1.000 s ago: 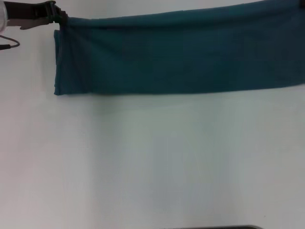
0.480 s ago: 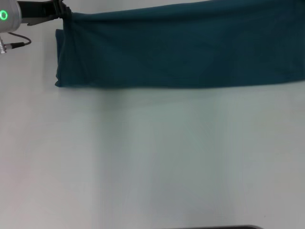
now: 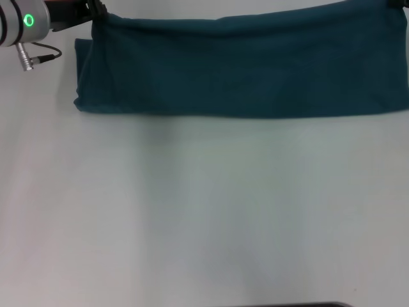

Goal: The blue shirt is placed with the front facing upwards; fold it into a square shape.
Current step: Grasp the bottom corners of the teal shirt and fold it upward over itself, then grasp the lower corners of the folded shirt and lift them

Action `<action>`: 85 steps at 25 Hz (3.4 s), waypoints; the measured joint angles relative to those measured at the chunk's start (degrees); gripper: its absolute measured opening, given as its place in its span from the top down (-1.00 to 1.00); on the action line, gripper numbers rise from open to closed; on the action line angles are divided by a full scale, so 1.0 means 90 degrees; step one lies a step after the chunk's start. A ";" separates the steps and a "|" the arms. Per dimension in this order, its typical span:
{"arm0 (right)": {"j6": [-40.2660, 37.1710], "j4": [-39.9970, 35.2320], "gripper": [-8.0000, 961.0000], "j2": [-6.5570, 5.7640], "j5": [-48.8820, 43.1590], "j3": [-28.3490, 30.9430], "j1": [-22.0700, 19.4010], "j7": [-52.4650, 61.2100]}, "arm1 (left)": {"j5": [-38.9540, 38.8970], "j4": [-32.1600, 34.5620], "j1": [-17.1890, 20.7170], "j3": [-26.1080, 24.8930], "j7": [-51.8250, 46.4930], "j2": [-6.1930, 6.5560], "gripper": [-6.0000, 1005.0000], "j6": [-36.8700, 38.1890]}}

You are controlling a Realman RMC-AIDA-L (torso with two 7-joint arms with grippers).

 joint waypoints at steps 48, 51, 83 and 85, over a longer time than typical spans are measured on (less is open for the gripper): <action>0.1504 0.0584 0.75 -0.0004 -0.0010 -0.0764 0.0210 -0.0007 | 0.0041 0.0228 -0.0267 0.0059 0.0092 0.0194 0.81 -0.0012; 0.1535 0.0680 0.56 -0.0074 -0.0013 -0.0759 0.0211 -0.0006 | 0.0063 0.0216 -0.0265 0.0067 0.0085 0.0191 0.62 -0.0029; -0.3638 0.0548 -0.92 -0.0022 0.4133 0.0404 -0.1844 -0.3613 | -0.3195 0.0508 0.1710 -0.1224 0.2310 0.0439 -0.81 0.4032; -0.3641 0.0610 -0.92 -0.0030 0.4141 0.0405 -0.1802 -0.3613 | -0.3200 0.0646 0.1593 -0.1206 0.2295 0.0328 -0.80 0.4039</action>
